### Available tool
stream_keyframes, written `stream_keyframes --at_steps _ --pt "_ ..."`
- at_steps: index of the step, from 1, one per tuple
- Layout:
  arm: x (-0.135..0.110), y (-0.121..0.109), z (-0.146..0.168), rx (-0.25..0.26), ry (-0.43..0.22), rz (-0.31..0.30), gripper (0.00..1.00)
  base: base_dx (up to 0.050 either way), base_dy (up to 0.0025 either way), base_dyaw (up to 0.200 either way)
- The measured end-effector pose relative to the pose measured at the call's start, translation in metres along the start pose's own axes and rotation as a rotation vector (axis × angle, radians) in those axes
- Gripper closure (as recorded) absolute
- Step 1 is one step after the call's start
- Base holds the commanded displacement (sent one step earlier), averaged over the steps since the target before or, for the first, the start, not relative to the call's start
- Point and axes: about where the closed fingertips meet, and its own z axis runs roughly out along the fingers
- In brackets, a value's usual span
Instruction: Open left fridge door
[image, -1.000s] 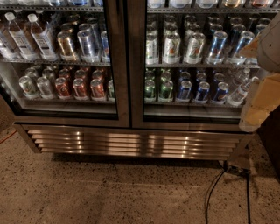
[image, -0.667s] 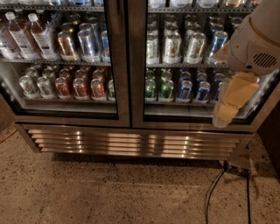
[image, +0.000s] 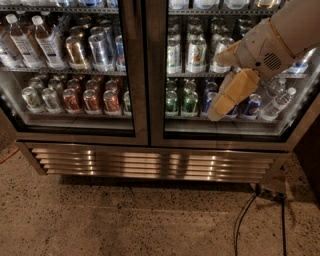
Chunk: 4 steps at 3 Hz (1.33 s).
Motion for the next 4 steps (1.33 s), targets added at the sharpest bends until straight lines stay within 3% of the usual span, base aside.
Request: stream_keyframes --at_steps 1,2,3,4 --pt "-0.002 -0.008 0.005 -0.029 -0.289 0.097 0.00 0.000 0.00000 0.000" --pt "-0.005 0.003 -0.001 -0.032 -0.554 0.205 0.00 0.000 0.00000 0.000" --pt "-0.013 0.013 -0.028 -0.028 -0.650 0.248 0.00 0.000 0.00000 0.000" --pt "-0.012 0.012 -0.028 -0.028 -0.650 0.248 0.00 0.000 0.00000 0.000"
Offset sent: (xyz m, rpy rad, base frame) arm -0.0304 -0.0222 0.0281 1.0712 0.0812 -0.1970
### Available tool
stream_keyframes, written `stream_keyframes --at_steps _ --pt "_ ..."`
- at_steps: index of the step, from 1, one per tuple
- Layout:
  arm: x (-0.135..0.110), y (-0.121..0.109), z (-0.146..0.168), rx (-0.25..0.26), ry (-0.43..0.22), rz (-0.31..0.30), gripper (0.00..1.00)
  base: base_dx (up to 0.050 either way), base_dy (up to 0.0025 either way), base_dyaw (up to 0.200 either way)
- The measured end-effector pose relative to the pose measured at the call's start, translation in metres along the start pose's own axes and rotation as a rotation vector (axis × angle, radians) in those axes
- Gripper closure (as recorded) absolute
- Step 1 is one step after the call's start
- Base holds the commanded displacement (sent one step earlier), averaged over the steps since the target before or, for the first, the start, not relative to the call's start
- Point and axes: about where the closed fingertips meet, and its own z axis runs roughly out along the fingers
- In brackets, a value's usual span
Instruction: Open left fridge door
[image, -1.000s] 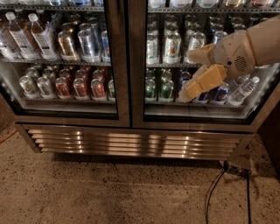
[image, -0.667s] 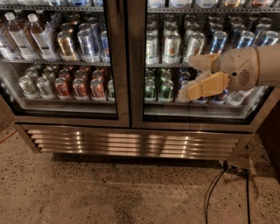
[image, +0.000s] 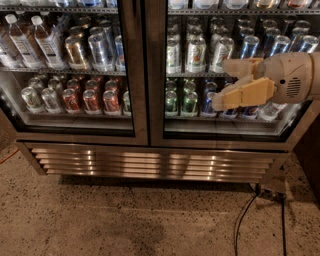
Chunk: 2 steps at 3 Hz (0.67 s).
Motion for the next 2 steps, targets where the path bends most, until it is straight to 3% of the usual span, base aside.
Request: stream_keyframes --at_steps 1,2 --pt "-0.011 -0.004 0.004 -0.003 -0.029 -0.016 0.00 0.000 0.00000 0.000" --pt "-0.029 0.003 0.005 0.040 -0.102 -0.113 0.00 0.000 0.00000 0.000"
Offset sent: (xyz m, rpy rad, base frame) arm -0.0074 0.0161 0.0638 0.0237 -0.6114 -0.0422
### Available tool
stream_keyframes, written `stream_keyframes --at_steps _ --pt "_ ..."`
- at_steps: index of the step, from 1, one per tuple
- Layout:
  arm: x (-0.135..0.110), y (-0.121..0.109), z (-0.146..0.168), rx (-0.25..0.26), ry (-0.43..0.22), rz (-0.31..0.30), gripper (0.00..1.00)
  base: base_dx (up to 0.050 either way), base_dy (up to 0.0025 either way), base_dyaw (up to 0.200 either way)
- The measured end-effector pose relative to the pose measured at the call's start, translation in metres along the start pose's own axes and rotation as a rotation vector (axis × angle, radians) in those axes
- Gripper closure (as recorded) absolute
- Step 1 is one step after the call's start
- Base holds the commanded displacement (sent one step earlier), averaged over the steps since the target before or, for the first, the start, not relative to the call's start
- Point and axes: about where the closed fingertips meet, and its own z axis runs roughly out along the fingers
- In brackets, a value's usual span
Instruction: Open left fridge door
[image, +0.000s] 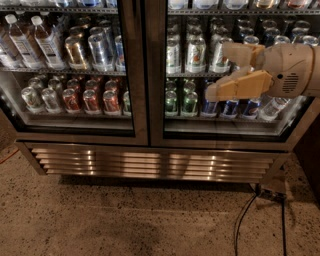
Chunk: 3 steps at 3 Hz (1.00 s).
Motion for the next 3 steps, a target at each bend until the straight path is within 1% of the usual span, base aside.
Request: stream_keyframes --at_steps 1,2,3 --pt "-0.0078 0.0050 0.0059 -0.007 -0.013 -0.092 0.00 0.000 0.00000 0.000" --pt "-0.0078 0.0050 0.0059 -0.007 -0.013 -0.092 0.00 0.040 0.00240 0.120" --pt "-0.0078 0.0050 0.0059 -0.007 -0.013 -0.092 0.00 0.049 0.00010 -0.003"
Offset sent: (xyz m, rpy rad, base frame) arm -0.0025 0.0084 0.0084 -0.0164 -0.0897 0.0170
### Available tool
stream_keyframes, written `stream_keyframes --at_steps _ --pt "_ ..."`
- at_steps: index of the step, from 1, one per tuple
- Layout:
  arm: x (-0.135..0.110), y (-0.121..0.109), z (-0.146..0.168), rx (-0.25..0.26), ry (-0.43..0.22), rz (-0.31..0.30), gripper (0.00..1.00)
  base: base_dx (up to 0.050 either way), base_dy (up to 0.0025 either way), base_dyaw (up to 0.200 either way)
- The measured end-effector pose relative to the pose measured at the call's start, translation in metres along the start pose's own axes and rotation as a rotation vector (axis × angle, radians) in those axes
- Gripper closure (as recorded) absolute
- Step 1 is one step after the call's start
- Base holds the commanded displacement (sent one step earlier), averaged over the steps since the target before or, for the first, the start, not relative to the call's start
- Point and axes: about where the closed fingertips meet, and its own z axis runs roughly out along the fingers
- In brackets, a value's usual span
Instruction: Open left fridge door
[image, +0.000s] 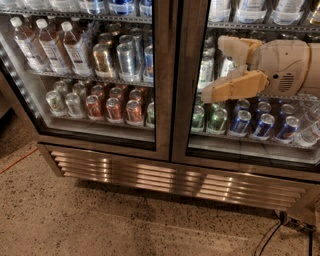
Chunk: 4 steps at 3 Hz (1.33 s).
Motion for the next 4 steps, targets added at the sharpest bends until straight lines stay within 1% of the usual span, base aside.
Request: stream_keyframes --at_steps 1,2,3,4 --pt "0.000 0.000 0.000 0.000 0.000 0.000 0.00 0.040 0.00233 0.116" --pt "0.000 0.000 0.000 0.000 0.000 0.000 0.00 0.049 0.00002 0.000" --pt "-0.022 -0.006 0.017 0.005 0.023 -0.018 0.00 0.000 0.00000 0.000" --pt "-0.022 -0.006 0.017 0.005 0.023 -0.018 0.00 0.000 0.00000 0.112"
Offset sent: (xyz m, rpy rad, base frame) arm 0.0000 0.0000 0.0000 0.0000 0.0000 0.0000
